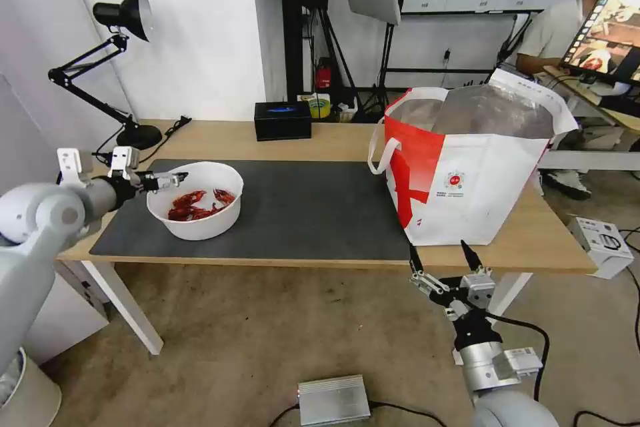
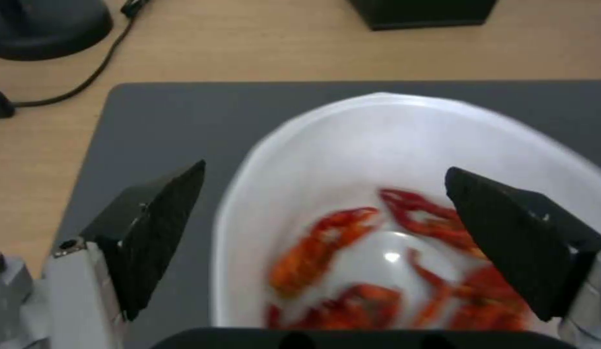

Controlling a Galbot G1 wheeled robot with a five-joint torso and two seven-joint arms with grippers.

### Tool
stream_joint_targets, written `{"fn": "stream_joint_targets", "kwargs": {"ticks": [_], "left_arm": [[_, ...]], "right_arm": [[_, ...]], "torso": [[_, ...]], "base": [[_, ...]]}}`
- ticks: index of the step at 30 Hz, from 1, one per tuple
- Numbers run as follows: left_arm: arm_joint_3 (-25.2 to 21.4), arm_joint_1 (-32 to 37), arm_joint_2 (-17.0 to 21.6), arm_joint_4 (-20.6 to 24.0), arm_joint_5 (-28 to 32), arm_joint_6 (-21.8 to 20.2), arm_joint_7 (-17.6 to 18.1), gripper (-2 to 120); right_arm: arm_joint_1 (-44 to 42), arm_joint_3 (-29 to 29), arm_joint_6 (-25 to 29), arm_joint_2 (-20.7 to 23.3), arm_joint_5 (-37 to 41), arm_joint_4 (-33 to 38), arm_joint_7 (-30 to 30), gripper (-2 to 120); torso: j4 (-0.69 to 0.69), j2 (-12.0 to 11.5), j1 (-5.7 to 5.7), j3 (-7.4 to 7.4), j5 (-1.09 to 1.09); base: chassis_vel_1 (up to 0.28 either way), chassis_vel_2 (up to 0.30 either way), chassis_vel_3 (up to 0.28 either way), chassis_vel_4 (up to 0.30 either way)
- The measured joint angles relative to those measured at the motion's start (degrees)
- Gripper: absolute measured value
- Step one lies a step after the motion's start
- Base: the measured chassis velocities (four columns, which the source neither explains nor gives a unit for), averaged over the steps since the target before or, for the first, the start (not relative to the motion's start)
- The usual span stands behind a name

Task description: Pick up the trash from the table and place it into the takeout bag.

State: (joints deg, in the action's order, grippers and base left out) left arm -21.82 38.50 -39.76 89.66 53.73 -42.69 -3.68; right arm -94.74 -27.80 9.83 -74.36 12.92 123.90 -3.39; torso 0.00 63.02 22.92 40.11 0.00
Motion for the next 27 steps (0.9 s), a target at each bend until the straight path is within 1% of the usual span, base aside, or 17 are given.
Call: {"fn": "stream_joint_targets", "kwargs": {"ticks": [1,2,3,4,5,8,9,19,23,26,27], "left_arm": [[2.57,-2.47,-0.07,-3.20,-1.51,0.01,-1.51,100],[2.57,-2.47,-0.07,-3.20,-1.51,0.01,-1.51,100],[4.00,-3.91,-0.22,-5.25,-1.93,0.02,-2.35,100],[4.42,-4.46,-0.38,-6.14,-1.93,0.04,-2.66,100],[5.25,-5.46,-0.70,-8.21,-1.90,0.14,-3.13,100],[5.82,-5.74,-0.92,-9.49,-2.03,0.20,-3.42,100],[6.04,-5.62,-0.96,-10.07,-2.62,0.23,-4.06,100],[5.83,-4.34,-1.22,-10.49,-4.37,0.41,-5.63,100],[5.65,-3.91,-1.25,-10.14,-4.67,0.48,-6.10,97],[5.35,-3.44,-1.38,-9.79,-4.97,0.55,-6.47,83],[5.35,-3.44,-1.38,-9.79,-4.97,0.55,-6.47,83]], "right_arm": [[0.00,0.01,0.00,0.00,0.00,0.00,0.01,100],[0.00,0.01,0.00,0.00,0.00,0.00,0.01,100],[0.00,0.01,0.00,0.00,0.00,0.00,0.00,100],[0.00,0.00,0.00,0.00,0.00,0.00,0.00,100],[0.00,0.00,0.00,0.00,0.01,0.00,0.00,100],[0.00,0.00,0.00,0.00,0.01,0.00,0.00,100],[0.00,0.01,0.00,0.00,0.01,0.00,0.00,100],[0.00,0.00,0.00,0.00,0.01,0.00,0.00,100],[0.00,0.00,0.00,0.00,0.01,0.00,0.00,100],[0.00,0.00,0.00,0.00,0.01,0.00,0.00,100],[0.00,0.00,0.00,0.00,0.01,0.00,0.00,100]], "torso": [[-0.01,0.00,0.00,0.00,-0.01],[-0.01,0.00,0.00,0.00,-0.01],[-0.01,0.00,0.01,0.00,-0.01],[0.00,0.00,0.01,0.00,0.00],[-0.01,0.00,0.01,0.00,0.00],[-0.01,0.00,0.00,0.00,-0.01],[0.00,0.00,0.01,0.00,-0.01],[0.00,0.00,0.00,-0.01,0.00],[0.00,0.00,0.00,-0.01,0.01],[0.00,0.00,0.00,-0.01,0.01],[0.00,0.00,0.00,-0.01,0.01]], "base": [[0.000,0.000,0.000,0.000],[0.000,0.000,0.000,0.000],[0.000,0.000,0.000,0.000],[0.000,0.000,0.000,0.000],[0.000,0.000,0.000,0.000],[0.000,0.000,0.000,0.000],[0.000,0.000,0.000,0.000],[0.000,0.000,0.000,0.000],[0.000,0.000,0.000,0.000],[0.000,0.000,0.000,0.000],[0.000,0.000,0.000,0.000]]}}
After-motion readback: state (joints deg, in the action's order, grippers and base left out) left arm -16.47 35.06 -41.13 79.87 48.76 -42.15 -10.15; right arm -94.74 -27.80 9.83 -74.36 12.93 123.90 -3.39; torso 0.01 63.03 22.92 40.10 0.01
